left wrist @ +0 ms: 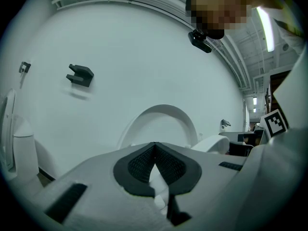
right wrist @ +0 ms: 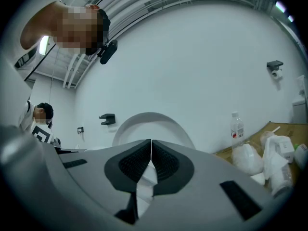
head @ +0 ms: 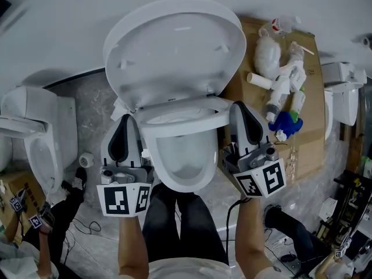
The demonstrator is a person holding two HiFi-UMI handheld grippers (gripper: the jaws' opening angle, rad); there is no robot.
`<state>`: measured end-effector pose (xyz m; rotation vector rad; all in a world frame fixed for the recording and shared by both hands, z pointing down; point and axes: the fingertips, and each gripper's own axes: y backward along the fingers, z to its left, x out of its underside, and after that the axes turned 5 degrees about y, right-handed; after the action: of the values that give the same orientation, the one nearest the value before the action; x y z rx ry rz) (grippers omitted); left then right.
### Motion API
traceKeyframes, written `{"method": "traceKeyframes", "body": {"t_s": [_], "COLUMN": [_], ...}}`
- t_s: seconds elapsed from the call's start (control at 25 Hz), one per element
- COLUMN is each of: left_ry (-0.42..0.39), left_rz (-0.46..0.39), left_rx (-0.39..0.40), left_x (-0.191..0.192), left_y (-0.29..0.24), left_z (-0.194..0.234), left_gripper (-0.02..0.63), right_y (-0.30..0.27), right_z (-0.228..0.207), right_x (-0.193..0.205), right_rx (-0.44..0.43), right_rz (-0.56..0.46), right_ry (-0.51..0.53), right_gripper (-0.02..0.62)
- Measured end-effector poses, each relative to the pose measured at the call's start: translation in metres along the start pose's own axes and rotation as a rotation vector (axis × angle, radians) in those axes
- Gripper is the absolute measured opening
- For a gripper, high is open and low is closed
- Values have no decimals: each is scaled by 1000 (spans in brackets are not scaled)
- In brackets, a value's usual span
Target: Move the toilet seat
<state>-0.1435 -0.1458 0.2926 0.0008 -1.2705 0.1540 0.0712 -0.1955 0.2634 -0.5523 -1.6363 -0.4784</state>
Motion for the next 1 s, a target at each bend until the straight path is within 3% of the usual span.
{"method": "traceKeyframes", "body": {"t_s": [1.0], "left_ry": [12], "left_rz": [-16], "left_rx": [-4], "left_x": [-12], "left_y": [-38], "left_z": [16], "left_gripper": [9], "right_y": [-48], "right_z": [-15], "right_x": [-7], "right_rx": [-12], "right_rz": [-11], "right_ry": [8], "right_gripper": [15]}}
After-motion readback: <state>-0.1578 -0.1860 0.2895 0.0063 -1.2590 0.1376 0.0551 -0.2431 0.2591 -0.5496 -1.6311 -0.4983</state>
